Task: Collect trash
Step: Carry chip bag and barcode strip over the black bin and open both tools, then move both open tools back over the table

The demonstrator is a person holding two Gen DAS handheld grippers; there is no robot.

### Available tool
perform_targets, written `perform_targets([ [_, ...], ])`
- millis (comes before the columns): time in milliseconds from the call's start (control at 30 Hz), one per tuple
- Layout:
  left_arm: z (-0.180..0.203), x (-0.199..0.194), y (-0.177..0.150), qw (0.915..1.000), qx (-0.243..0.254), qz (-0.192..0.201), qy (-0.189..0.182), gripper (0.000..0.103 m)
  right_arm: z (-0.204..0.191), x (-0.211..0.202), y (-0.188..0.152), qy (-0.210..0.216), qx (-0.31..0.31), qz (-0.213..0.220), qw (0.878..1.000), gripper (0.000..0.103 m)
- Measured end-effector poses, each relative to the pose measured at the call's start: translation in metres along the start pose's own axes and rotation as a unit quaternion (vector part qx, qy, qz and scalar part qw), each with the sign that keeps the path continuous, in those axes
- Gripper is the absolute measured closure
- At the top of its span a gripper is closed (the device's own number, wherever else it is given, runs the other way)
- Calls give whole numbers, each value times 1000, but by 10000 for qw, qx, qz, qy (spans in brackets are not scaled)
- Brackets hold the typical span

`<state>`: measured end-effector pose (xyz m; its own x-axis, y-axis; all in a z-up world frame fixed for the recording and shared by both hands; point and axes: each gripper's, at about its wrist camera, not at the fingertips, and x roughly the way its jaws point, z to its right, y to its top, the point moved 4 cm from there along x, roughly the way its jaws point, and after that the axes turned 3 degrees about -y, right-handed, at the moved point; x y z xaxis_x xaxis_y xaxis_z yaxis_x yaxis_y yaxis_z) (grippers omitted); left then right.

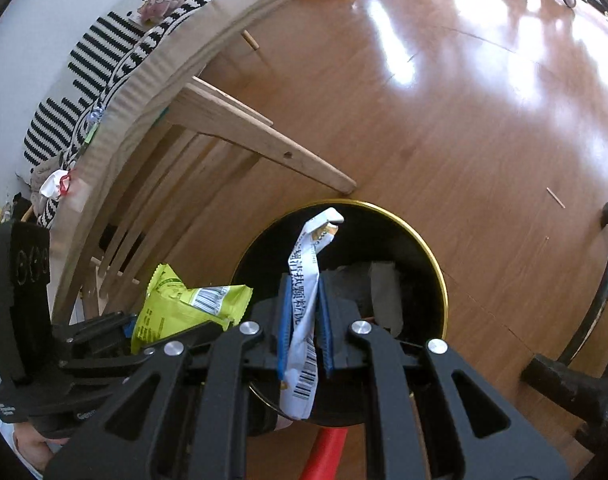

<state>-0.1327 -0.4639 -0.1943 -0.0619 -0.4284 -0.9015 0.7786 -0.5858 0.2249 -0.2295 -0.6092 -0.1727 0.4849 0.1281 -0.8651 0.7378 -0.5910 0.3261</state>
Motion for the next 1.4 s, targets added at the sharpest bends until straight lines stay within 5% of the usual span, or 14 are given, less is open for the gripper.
perform_targets([
  [133, 11, 9, 0, 9998, 75, -152, -48, 52, 0, 7, 0, -62, 36, -59, 10000, 90],
  [200, 15, 16, -2, 9994, 45, -340, 37, 44, 6, 5, 3, 0, 309, -72, 9995, 84],
  [233, 16, 17, -4, 9993, 46, -365, 52, 18, 10, 5, 5, 14, 454, -153, 9989, 48],
  [267, 18, 16, -5, 9993, 87, -371, -14, 6, 13, 2, 6, 65, 601, -163, 9980, 9],
  [300, 21, 15, -5, 9993, 132, -332, -75, 6, 15, -3, 8, 114, 672, -60, 9977, 6],
  [400, 23, -2, -3, 9999, 120, 36, -101, 6, 15, -21, 14, -2, 591, 218, 9980, 6],
  [467, 20, -30, 2, 9981, -2, 612, -25, 6, 15, -31, 17, -165, 561, 404, 9975, 6],
  [600, 3, -105, 8, 9833, -247, 1759, 390, 6, 0, -48, 29, -577, 168, 878, 9943, 6],
  [733, -47, -178, 11, 9579, -841, 2599, 889, 6, -60, -55, 51, -585, -621, 1269, 9882, 6],
  [833, -110, -228, 7, 9288, -1535, 3106, 1311, 6, -116, -48, 65, -522, -1258, 1471, 9797, 6],
  [1033, -241, -293, -14, 8780, -2810, 3427, 1810, 6, -238, -10, 83, -223, -2344, 1449, 9610, 6],
  [1100, -270, -302, -11, 8683, -3018, 3447, 1903, 6, -272, 8, 86, -93, -2571, 1323, 9572, 6],
  [1267, -338, -311, 26, 8616, -3214, 3375, 2010, 6, -359, 60, 101, -2, -2953, 1140, 9486, 6],
  [1400, -373, -299, 64, 8723, -3053, 3165, 2136, 6, -404, 91, 100, -187, -3385, 1168, 9335, 6],
])
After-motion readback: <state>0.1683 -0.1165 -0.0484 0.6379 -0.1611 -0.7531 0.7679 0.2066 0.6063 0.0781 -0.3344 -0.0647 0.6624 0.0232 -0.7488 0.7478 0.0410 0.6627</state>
